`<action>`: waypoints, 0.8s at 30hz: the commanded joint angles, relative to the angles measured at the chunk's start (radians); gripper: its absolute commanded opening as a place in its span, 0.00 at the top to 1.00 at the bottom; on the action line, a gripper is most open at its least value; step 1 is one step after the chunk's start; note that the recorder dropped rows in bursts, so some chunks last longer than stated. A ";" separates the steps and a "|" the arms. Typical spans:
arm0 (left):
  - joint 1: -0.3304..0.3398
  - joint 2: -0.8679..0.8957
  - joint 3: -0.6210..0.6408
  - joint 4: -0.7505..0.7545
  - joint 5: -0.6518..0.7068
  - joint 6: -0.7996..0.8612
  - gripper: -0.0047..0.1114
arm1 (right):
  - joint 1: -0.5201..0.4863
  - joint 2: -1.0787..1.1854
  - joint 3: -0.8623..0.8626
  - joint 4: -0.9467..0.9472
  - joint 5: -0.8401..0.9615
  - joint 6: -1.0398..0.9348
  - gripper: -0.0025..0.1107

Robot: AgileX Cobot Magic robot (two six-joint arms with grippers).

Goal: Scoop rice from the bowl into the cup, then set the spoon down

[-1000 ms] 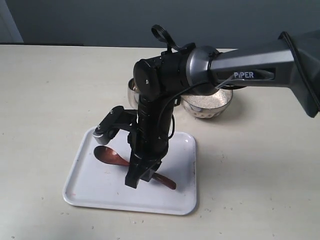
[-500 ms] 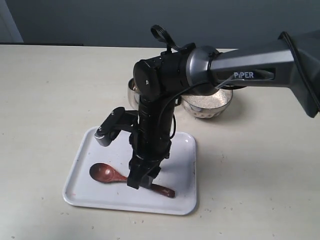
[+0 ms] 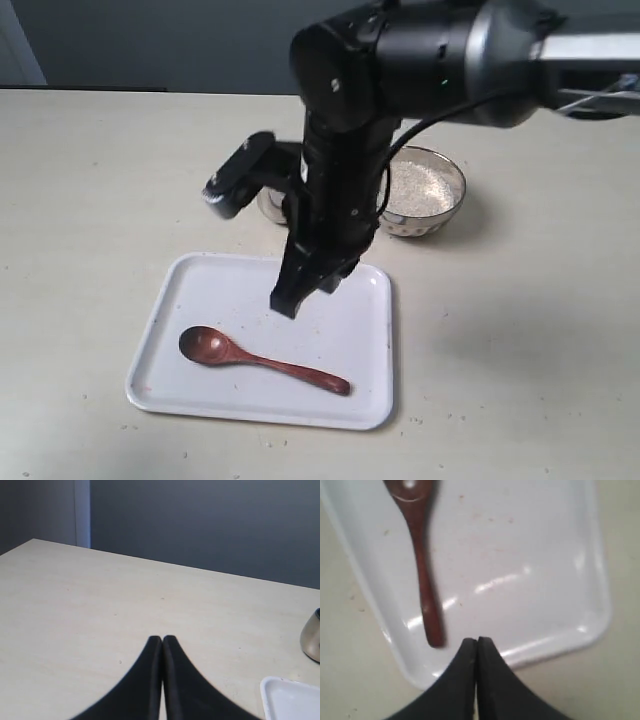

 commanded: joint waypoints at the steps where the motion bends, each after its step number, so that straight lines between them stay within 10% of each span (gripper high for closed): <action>1: 0.002 -0.005 0.001 0.001 -0.008 0.000 0.96 | -0.005 -0.168 0.001 -0.283 0.029 0.263 0.98; 10: 0.002 -0.005 0.001 0.001 -0.008 0.000 0.96 | -0.005 -0.505 0.001 -0.588 0.117 0.405 0.98; 24: 0.002 -0.005 0.001 0.001 -0.008 0.000 0.96 | -0.005 -0.957 0.116 -0.457 0.117 0.437 0.98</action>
